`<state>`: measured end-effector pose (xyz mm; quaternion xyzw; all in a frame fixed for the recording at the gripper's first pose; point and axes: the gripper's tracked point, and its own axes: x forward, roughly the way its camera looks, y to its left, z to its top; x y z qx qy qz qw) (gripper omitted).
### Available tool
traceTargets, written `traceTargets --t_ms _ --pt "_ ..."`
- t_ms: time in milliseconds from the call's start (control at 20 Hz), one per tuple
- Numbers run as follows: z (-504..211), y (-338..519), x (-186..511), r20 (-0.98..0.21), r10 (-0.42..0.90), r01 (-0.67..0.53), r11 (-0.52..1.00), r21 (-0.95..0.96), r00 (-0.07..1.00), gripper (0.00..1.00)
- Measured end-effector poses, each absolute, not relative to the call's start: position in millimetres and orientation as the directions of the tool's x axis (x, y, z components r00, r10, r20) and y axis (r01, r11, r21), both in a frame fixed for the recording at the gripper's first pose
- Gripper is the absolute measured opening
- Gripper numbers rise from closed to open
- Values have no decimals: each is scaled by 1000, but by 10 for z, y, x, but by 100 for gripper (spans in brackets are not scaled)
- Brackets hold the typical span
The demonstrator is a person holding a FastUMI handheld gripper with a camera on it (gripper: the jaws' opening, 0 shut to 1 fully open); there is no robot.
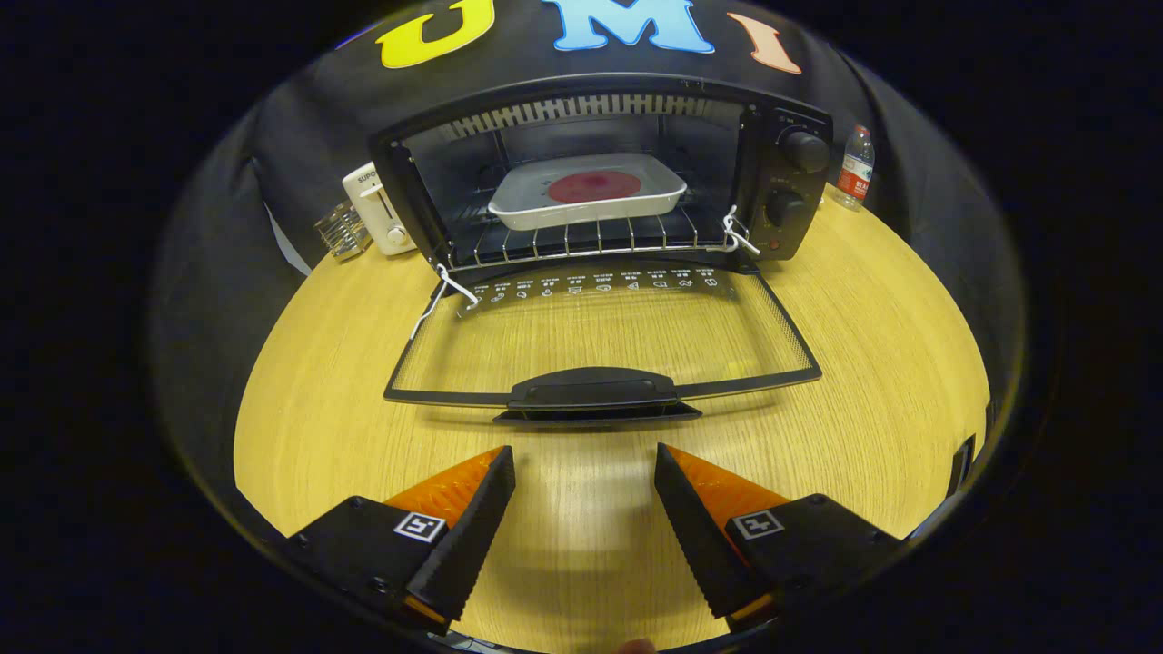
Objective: Open the toaster oven, put the food inside, and close the toaster oven door.
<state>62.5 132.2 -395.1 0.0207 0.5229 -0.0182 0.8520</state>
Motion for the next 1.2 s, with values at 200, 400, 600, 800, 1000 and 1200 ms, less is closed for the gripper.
traceTargets --t_ms 200,400,600,800,1000,1200 --pt "-3978 1275 737 -885 -36 39 999 -20 464 97" --pt "-3988 1273 749 -880 -59 20 998 -57 471 96" --pt "-3916 1279 753 -874 -49 26 999 -42 483 96" --pt "-3771 1291 735 -859 -38 25 999 -30 510 96" --pt "-3623 1302 740 -839 -20 27 1000 -7 544 96" --pt "-3491 1314 756 -822 -10 24 1000 4 569 96"
